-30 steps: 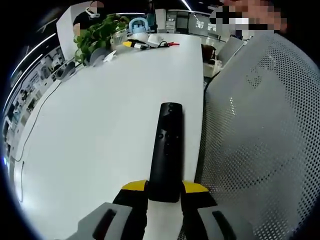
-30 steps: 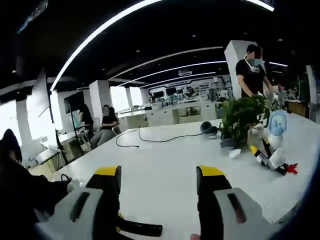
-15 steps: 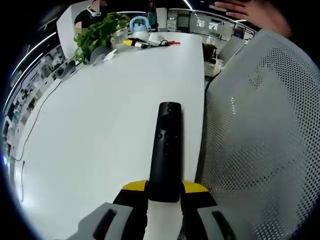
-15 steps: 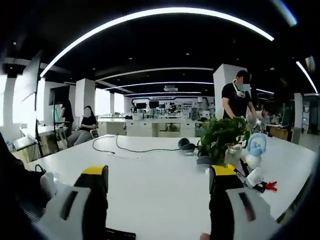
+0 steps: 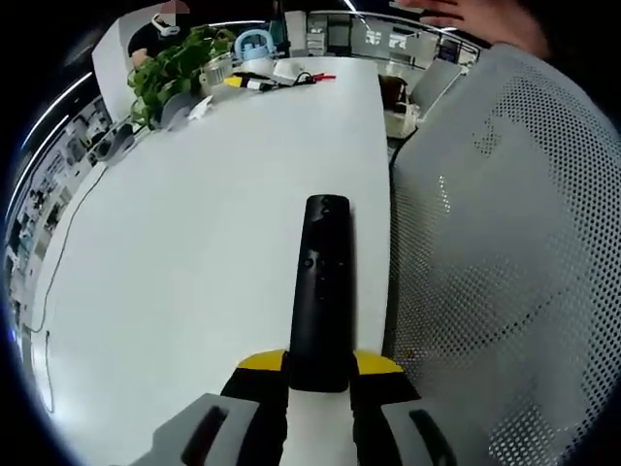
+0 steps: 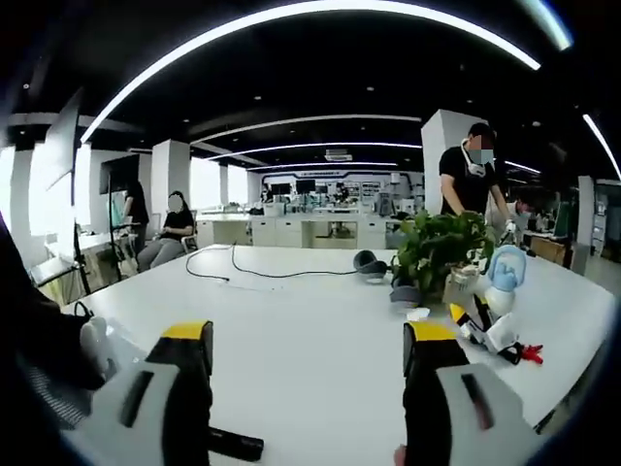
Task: Press the specified remote control buttons in sequence, fully releasing each button before pressing the next.
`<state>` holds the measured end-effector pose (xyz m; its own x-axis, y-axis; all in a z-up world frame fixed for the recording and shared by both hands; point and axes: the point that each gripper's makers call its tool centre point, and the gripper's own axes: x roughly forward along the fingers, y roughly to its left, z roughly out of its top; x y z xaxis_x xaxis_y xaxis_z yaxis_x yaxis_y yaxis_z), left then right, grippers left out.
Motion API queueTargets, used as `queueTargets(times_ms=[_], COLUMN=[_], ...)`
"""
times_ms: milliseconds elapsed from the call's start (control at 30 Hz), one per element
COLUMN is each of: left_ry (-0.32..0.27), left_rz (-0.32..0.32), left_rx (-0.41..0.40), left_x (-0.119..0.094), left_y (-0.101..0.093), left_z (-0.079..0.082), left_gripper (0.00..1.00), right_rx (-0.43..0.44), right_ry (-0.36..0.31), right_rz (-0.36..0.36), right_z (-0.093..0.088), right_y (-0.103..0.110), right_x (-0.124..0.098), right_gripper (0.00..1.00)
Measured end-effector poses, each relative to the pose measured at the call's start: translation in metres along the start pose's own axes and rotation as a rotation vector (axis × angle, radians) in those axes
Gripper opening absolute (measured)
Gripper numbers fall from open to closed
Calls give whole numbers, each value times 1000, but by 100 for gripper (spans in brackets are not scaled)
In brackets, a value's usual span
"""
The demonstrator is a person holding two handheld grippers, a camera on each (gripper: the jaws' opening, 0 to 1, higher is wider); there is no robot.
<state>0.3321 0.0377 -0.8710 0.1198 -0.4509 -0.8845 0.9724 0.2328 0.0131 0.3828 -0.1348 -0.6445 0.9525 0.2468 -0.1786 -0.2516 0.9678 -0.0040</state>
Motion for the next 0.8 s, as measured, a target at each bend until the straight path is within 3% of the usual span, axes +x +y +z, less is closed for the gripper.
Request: queueTargets(times_ms=[167,333,800], left_ry=[0,-10,67], left_rz=[-3,24,37], left_rx=[17,37,81], left_x=[-4,-6,-6], left_y=[24,47,106], left_z=[5,12,7], left_gripper=[23,23,23], right_rx=[-1,-8,-1], right_ry=[73,89,125], right_rz=[10,-6,-14], right_z=[-12,-16,-22], right_y=[3,0,-1], right_x=[3,2,3], right_gripper=[84,85,86])
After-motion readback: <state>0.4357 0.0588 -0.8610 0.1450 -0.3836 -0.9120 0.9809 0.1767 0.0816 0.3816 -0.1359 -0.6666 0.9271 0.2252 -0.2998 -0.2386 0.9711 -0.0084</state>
